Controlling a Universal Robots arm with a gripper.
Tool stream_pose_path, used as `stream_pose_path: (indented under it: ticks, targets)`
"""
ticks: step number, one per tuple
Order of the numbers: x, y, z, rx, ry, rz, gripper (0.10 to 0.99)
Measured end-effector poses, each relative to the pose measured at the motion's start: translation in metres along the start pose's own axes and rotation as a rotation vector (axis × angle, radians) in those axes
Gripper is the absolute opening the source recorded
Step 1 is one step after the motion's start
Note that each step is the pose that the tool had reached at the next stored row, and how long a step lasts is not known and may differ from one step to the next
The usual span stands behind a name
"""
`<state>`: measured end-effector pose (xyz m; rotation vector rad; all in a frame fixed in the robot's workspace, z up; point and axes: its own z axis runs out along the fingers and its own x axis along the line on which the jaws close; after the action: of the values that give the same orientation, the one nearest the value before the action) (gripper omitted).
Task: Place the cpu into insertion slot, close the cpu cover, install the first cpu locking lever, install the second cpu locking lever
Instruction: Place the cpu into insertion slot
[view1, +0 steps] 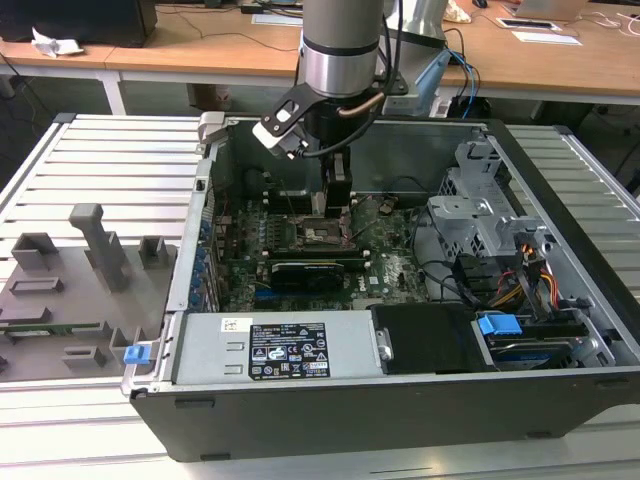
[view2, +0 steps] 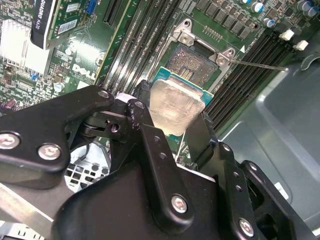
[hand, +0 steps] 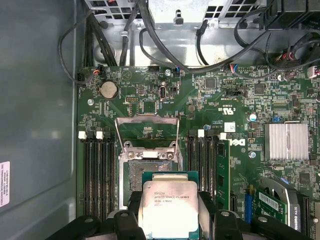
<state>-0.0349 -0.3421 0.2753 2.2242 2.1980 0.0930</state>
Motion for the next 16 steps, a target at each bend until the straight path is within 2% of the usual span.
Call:
stream_pose_path:
  ticks: [16]
  targets:
    - [0.0008,-0.0006,0.0088,0.0,-0.0005,0.009,0.529]
